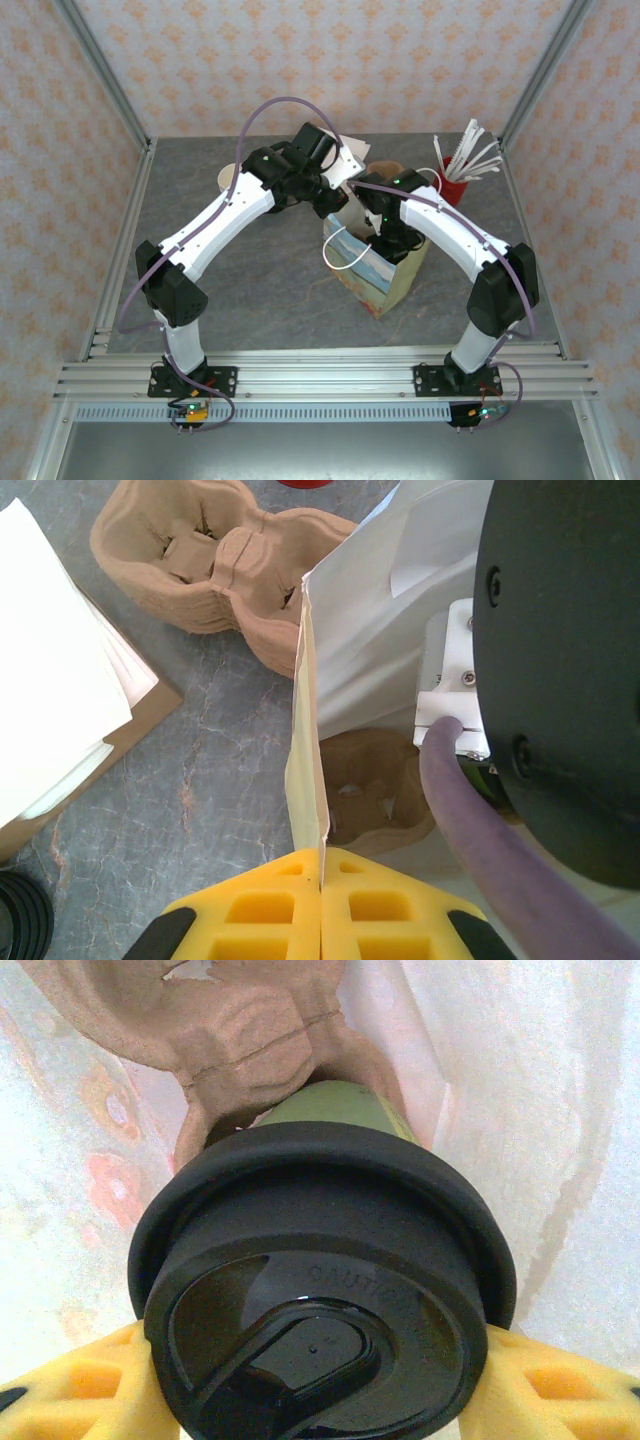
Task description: Pack the takeout coffee
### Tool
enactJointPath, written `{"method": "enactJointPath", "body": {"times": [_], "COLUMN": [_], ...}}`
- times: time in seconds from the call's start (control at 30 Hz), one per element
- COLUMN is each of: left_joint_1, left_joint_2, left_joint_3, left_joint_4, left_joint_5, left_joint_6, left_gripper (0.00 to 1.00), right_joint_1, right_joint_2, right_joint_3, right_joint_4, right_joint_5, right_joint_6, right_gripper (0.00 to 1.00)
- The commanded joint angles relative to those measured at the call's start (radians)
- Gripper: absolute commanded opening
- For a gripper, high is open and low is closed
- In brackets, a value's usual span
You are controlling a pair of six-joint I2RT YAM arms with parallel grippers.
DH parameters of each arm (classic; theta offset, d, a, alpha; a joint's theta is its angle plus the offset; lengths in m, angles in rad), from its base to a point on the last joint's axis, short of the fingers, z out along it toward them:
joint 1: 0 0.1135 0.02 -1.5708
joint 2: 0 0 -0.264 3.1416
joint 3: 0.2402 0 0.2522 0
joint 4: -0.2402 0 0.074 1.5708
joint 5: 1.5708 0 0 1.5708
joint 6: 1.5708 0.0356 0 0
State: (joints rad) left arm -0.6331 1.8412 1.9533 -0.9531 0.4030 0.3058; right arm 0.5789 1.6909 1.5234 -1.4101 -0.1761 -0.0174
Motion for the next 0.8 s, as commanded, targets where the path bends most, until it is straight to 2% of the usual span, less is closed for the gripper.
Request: {"method": "enactJointPath", "body": {"times": [0.0, 0.33, 0.43, 0.6, 0.77], "left_joint_1": [-0.009, -0.008, -0.008, -0.008, -0.008], "left_joint_2": [-0.002, -0.011, -0.014, -0.023, -0.040], "left_joint_3": [-0.029, -0.027, -0.024, -0.022, -0.029], "left_joint_4": [-0.038, -0.034, -0.029, -0.011, 0.010], "left_joint_5": [-0.024, -0.032, -0.031, -0.029, -0.025], "left_joint_6": [0.006, -0.008, -0.017, -0.045, -0.086], "left_gripper": [0.09, 0.12, 0.15, 0.29, 0.34], "right_joint_1": [-0.011, -0.010, -0.011, -0.011, -0.008], "right_joint_2": [0.046, 0.029, 0.014, -0.004, -0.022], "right_joint_3": [-0.063, -0.088, -0.065, -0.043, -0.043], "right_joint_4": [0.098, 0.117, 0.108, 0.089, 0.089], "right_joint_5": [0.012, 0.004, -0.004, 0.001, 0.010], "right_joint_6": [-0.001, 0.007, 0.011, 0.012, 0.023], "right_gripper": [0.43, 0.43, 0.43, 0.43, 0.43]}}
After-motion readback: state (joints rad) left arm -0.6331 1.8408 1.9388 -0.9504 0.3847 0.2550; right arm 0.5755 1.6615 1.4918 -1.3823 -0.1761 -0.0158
